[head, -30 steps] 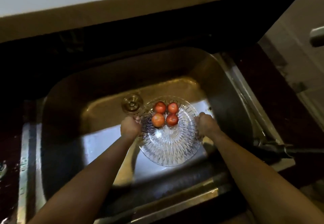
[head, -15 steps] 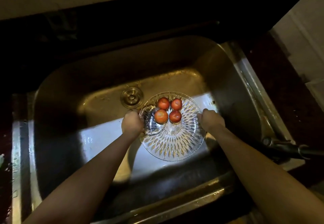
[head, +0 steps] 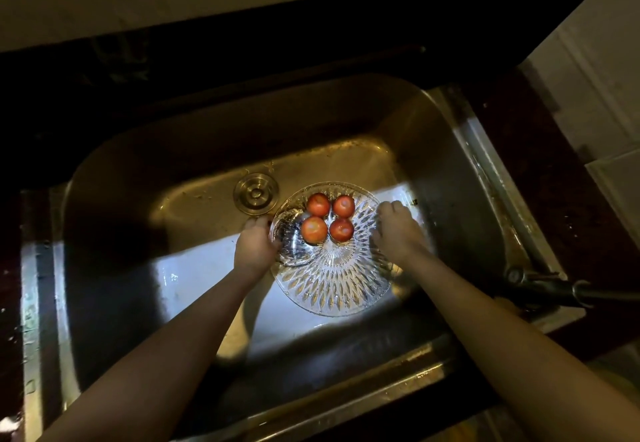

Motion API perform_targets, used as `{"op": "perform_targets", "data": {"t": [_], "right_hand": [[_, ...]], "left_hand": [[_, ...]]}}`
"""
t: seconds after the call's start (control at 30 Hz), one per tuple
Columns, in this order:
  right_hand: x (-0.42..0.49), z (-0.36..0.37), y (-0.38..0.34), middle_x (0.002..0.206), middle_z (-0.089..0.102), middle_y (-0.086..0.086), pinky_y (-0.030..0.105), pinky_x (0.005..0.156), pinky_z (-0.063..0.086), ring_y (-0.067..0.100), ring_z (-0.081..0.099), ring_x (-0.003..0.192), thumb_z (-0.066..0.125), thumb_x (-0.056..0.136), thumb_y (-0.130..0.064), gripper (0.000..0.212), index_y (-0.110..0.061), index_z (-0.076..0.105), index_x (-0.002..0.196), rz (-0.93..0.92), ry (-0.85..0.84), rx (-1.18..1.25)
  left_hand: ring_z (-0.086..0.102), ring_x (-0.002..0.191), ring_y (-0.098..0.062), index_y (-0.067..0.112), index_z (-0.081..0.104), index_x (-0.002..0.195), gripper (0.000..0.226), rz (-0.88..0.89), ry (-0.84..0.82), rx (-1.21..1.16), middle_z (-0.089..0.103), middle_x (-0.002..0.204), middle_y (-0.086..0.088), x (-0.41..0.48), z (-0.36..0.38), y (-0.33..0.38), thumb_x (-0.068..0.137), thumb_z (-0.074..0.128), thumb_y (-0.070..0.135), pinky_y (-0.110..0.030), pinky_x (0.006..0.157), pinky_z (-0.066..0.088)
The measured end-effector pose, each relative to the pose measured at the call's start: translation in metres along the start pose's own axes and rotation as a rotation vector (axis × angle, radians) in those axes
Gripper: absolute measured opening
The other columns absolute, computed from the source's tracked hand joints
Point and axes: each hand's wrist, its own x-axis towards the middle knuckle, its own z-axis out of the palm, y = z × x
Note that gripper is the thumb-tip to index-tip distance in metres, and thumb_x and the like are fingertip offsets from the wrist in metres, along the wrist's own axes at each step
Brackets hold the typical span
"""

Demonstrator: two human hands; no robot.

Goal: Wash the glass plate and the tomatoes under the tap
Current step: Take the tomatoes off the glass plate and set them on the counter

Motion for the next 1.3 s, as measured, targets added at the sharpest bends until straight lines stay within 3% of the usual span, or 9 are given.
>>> {"op": "perform_targets", "data": {"t": [0.17, 0.27, 0.53, 0.83, 1.0, 1.1, 1.2, 1.3], "right_hand": [[-0.013, 0.013, -0.017, 0.12, 0.043, 0.009, 0.043, 0.088, 0.047, 0.027, 0.049, 0.107, 0.075, 0.073, -0.023, 0.049, -0.013, 0.045, 0.111, -0.046, -0.139, 0.305], [-0.012, 0.018, -0.024, 0.119, 0.045, 0.007, 0.04, 0.089, 0.046, 0.024, 0.047, 0.11, 0.08, 0.067, -0.027, 0.057, -0.014, 0.046, 0.111, -0.028, -0.149, 0.337], [-0.004, 0.028, -0.044, 0.121, 0.047, 0.011, 0.041, 0.091, 0.046, 0.028, 0.048, 0.112, 0.072, 0.076, -0.021, 0.049, -0.011, 0.045, 0.115, 0.007, -0.019, 0.292], [-0.007, 0.036, -0.045, 0.12, 0.047, 0.012, 0.04, 0.082, 0.047, 0.031, 0.055, 0.105, 0.067, 0.08, -0.021, 0.045, -0.011, 0.043, 0.116, -0.027, 0.02, 0.254], [-0.012, 0.025, -0.045, 0.117, 0.048, 0.009, 0.033, 0.081, 0.045, 0.027, 0.053, 0.103, 0.067, 0.077, -0.021, 0.048, -0.013, 0.046, 0.119, -0.086, 0.022, 0.3], [-0.017, 0.009, -0.055, 0.116, 0.049, 0.004, 0.028, 0.085, 0.043, 0.021, 0.052, 0.104, 0.069, 0.075, -0.017, 0.045, -0.017, 0.05, 0.116, -0.153, 0.032, 0.362], [-0.023, -0.013, -0.073, 0.116, 0.049, 0.002, 0.03, 0.088, 0.049, 0.018, 0.053, 0.104, 0.07, 0.075, -0.013, 0.042, -0.018, 0.053, 0.113, -0.244, 0.046, 0.425], [-0.029, -0.035, -0.101, 0.113, 0.048, -0.002, 0.027, 0.086, 0.05, 0.019, 0.054, 0.104, 0.071, 0.075, -0.012, 0.042, -0.018, 0.054, 0.113, -0.358, 0.053, 0.469]], "left_hand": [[0.044, 0.118, -0.033, 0.009, 0.048, 0.129, 0.057, 0.161, 0.093, 0.121, 0.052, 0.125, -0.016, -0.018, 0.004, 0.007, 0.075, 0.065, 0.005, -0.04, 0.095, 0.039], [0.047, 0.115, -0.03, 0.01, 0.05, 0.127, 0.054, 0.228, 0.098, 0.141, 0.055, 0.124, -0.013, -0.029, 0.01, 0.008, 0.075, 0.066, 0.008, -0.037, 0.094, 0.037], [0.045, 0.118, -0.022, 0.016, 0.049, 0.128, 0.066, 0.126, -0.005, -0.168, 0.054, 0.126, -0.006, -0.02, 0.028, 0.036, 0.068, 0.078, 0.022, -0.027, 0.096, 0.033], [0.057, 0.104, -0.027, 0.018, 0.049, 0.114, 0.053, 0.054, 0.018, -0.263, 0.061, 0.113, -0.008, -0.012, 0.036, 0.041, 0.069, 0.075, 0.01, -0.04, 0.086, 0.048], [0.057, 0.102, -0.024, 0.018, 0.052, 0.109, 0.054, 0.075, 0.045, -0.302, 0.061, 0.112, -0.005, -0.02, 0.023, 0.041, 0.063, 0.079, 0.01, -0.04, 0.085, 0.049], [0.056, 0.1, -0.022, 0.019, 0.053, 0.107, 0.053, 0.075, 0.068, -0.344, 0.061, 0.11, -0.003, -0.029, 0.005, 0.04, 0.062, 0.08, 0.01, -0.031, 0.08, 0.046], [0.055, 0.097, -0.017, 0.017, 0.056, 0.107, 0.052, 0.11, 0.145, -0.369, 0.061, 0.108, -0.002, -0.041, -0.025, 0.037, 0.062, 0.08, 0.009, -0.008, 0.072, 0.038], [0.054, 0.094, -0.012, 0.016, 0.057, 0.107, 0.052, 0.127, 0.232, -0.414, 0.06, 0.109, -0.002, -0.057, -0.065, 0.031, 0.062, 0.08, 0.006, -0.002, 0.064, 0.041]]}}
